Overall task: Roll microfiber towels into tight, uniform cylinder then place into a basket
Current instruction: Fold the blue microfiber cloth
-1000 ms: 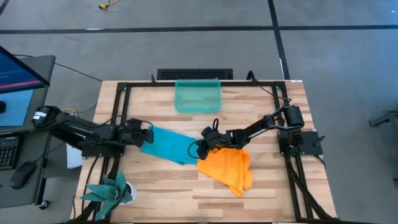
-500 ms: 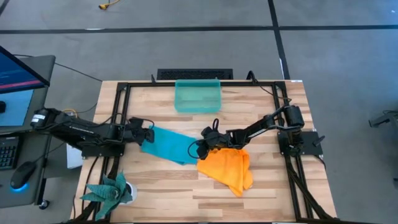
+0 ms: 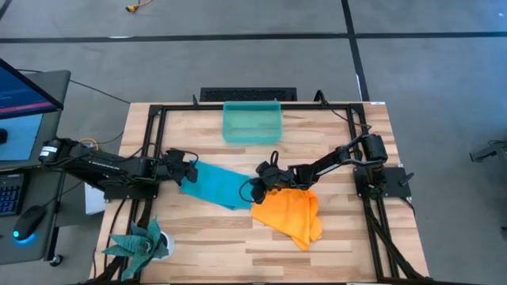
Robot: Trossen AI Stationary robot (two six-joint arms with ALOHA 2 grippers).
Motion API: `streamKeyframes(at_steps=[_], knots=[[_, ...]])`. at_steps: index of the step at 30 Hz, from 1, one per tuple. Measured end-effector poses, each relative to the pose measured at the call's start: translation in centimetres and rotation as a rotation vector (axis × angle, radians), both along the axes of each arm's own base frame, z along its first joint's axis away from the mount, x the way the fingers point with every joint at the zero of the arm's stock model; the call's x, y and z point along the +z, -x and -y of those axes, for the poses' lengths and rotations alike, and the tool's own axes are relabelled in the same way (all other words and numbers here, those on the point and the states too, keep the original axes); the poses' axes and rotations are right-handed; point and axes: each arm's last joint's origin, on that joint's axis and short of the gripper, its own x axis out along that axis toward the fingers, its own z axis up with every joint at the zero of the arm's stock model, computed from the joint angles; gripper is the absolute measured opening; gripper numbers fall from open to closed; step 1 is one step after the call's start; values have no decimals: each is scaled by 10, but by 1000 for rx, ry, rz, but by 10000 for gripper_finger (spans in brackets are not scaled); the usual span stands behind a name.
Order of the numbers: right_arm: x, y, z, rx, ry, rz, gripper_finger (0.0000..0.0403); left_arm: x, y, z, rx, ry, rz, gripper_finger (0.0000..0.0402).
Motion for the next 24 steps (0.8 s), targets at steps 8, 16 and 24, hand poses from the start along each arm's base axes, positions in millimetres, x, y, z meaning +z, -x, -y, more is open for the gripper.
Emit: streamKeyframes(at_steps=[8, 16, 24], knots=[[9, 0, -2, 67, 79, 7, 8, 3, -3, 1, -47, -32, 2, 3], [53, 14, -15, 114, 194, 12, 7, 27, -16, 10, -174, -93, 36, 1], [91, 39, -36, 124, 311, -13, 8, 65, -26, 30, -278, -215, 88, 0]])
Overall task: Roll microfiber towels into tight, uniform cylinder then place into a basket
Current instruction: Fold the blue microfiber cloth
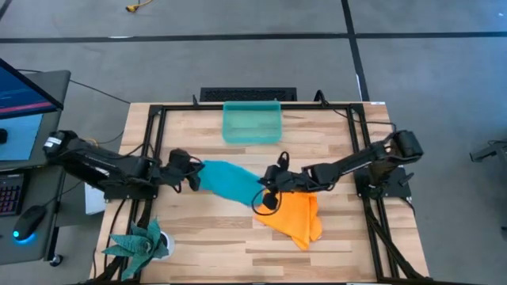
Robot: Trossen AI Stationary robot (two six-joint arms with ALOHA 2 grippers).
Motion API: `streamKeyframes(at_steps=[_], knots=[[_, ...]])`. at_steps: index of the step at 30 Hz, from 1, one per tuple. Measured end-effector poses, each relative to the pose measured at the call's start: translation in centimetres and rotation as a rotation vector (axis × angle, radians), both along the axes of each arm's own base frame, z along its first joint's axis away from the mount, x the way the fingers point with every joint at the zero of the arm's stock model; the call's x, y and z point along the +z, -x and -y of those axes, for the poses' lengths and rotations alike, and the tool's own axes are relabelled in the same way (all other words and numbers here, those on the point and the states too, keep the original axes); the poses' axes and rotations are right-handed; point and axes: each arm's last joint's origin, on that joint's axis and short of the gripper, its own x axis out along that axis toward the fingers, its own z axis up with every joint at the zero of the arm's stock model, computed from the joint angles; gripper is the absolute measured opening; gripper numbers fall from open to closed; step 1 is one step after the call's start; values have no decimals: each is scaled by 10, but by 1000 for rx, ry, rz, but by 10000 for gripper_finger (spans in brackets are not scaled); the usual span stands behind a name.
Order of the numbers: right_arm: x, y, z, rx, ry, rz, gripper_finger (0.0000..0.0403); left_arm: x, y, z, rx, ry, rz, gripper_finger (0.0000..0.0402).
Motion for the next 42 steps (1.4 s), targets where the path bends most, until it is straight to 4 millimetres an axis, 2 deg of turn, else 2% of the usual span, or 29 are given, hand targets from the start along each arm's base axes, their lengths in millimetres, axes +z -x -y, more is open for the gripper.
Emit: streamKeyframes(at_steps=[8, 11, 17, 21, 24, 28, 30, 37, 42], knots=[[21, 27, -17, -99, 173, -23, 8, 24, 2, 22, -69, -111, 40, 0], [24, 30, -23, -68, 160, -15, 8, 26, 3, 27, -90, -117, 50, 0], [15, 29, -28, -124, 203, -25, 8, 26, 5, 31, -114, -112, 54, 0], [20, 31, -25, -302, 318, 49, 8, 36, 5, 30, -97, -158, 28, 0], [23, 26, -23, -189, 314, 25, 7, 48, 8, 27, -50, -212, 4, 0], [29, 24, -23, -231, 341, 66, 5, 60, 7, 27, -38, -231, 19, 0], [28, 22, -22, -166, 305, 49, 6, 62, 7, 27, -43, -236, 18, 0], [28, 25, -26, -207, 355, 56, 8, 60, 8, 27, -51, -208, 3, 0], [28, 29, -39, -160, 357, 61, 8, 58, 8, 30, -90, -129, 7, 0]])
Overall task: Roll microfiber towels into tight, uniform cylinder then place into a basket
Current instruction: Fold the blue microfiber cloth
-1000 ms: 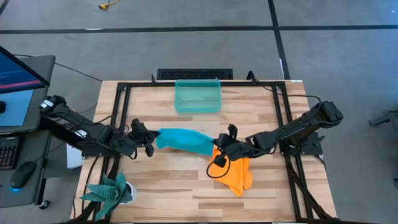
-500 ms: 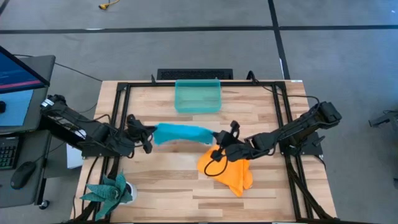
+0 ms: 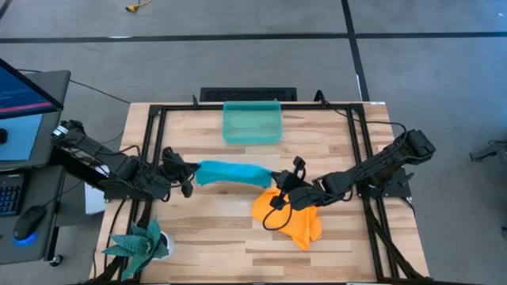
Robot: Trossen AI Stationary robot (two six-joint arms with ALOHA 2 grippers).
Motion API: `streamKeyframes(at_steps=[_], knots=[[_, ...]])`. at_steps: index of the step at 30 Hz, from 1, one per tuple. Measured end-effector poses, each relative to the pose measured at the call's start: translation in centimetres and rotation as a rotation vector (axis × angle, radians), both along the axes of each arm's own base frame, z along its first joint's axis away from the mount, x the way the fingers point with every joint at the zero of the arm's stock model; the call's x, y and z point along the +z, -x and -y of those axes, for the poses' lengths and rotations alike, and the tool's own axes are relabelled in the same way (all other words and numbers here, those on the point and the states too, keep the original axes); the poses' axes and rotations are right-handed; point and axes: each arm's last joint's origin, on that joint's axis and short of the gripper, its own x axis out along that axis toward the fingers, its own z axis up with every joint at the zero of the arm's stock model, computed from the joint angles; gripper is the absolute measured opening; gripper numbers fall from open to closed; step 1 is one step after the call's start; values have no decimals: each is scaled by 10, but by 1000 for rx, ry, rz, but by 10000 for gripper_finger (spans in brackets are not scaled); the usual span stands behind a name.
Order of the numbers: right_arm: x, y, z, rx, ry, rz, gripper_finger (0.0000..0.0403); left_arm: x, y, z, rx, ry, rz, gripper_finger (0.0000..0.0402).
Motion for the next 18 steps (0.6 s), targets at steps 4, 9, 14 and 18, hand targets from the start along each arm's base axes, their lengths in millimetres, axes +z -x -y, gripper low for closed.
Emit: streamKeyframes(at_steps=[4, 9, 14, 18], knots=[[2, 3, -13, 40, -11, 27, 8, -1, 2, 7, -42, 102, 9, 0], [3, 2, -11, 33, -25, 40, 8, -6, 8, 10, -26, 149, -12, 0], [-6, -3, 20, -86, -95, -3, 8, -17, 13, -1, 140, 141, -80, 0], [-17, -11, 36, -126, -170, -33, 8, -35, 7, -6, 236, 147, -139, 0]])
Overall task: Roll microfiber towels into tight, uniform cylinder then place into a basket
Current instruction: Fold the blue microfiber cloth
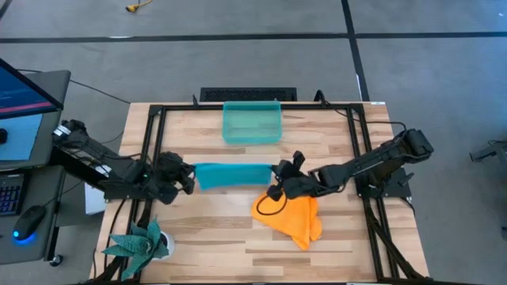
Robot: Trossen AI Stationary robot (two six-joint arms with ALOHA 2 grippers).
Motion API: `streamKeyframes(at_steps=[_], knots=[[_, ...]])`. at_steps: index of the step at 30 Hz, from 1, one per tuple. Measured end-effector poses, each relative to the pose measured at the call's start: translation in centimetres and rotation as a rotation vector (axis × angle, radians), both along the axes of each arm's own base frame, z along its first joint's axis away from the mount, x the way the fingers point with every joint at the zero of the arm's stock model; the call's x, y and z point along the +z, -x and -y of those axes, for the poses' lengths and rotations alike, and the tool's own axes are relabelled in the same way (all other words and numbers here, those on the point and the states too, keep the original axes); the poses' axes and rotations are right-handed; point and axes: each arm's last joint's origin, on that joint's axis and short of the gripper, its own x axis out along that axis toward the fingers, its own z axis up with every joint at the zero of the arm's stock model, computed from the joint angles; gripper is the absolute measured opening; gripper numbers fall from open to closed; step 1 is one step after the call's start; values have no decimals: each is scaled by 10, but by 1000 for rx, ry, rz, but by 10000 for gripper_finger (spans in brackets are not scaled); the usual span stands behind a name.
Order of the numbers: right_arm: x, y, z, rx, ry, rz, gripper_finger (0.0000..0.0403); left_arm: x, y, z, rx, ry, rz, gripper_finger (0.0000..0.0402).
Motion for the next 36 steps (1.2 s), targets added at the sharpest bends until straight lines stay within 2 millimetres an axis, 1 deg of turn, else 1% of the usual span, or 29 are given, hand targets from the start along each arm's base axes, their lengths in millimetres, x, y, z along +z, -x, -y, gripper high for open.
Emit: streamKeyframes(at_steps=[2, 4, 6, 8, 11, 13, 17, 21, 23, 25, 26, 28, 32, 36], knots=[[-12, -4, 5, 5, -15, -45, 8, -10, -5, -1, 17, -1, -27, 0], [-22, -10, 8, -5, -18, -54, 8, -17, -9, -4, 31, -16, -74, 0], [-32, -13, 10, -15, -11, -82, 8, -20, -11, -6, 38, -25, -99, 0], [-36, -16, 10, -20, -7, -83, 8, -19, -13, -7, 33, -41, -119, 0], [-32, -18, 5, -4, 5, -77, 8, -12, -15, -5, 5, -52, -123, 0], [-27, -21, -3, 31, 20, -74, 8, -5, -17, -2, -27, -58, -119, 0], [-7, -24, -27, 112, 28, -25, 8, 13, -20, 9, -126, -45, -96, 0], [7, -23, -54, 181, 25, 9, 8, 29, -21, 25, -233, 20, -61, 0], [11, -21, -64, 204, 26, 23, 8, 34, -19, 33, -267, 50, -38, 0], [11, -19, -68, 195, 49, 19, 8, 35, -16, 37, -264, 74, -20, 0], [10, -18, -67, 173, 64, 17, 8, 33, -15, 37, -247, 79, -19, 0], [5, -22, -57, 99, 69, 10, 8, 23, -12, 33, -174, 56, -42, 0], [-24, -33, -31, -26, 44, -62, 8, -5, -10, 20, -7, 39, -106, 0], [-48, -46, -12, -65, 17, -107, 8, -26, -11, 8, 99, 13, -166, 0]])
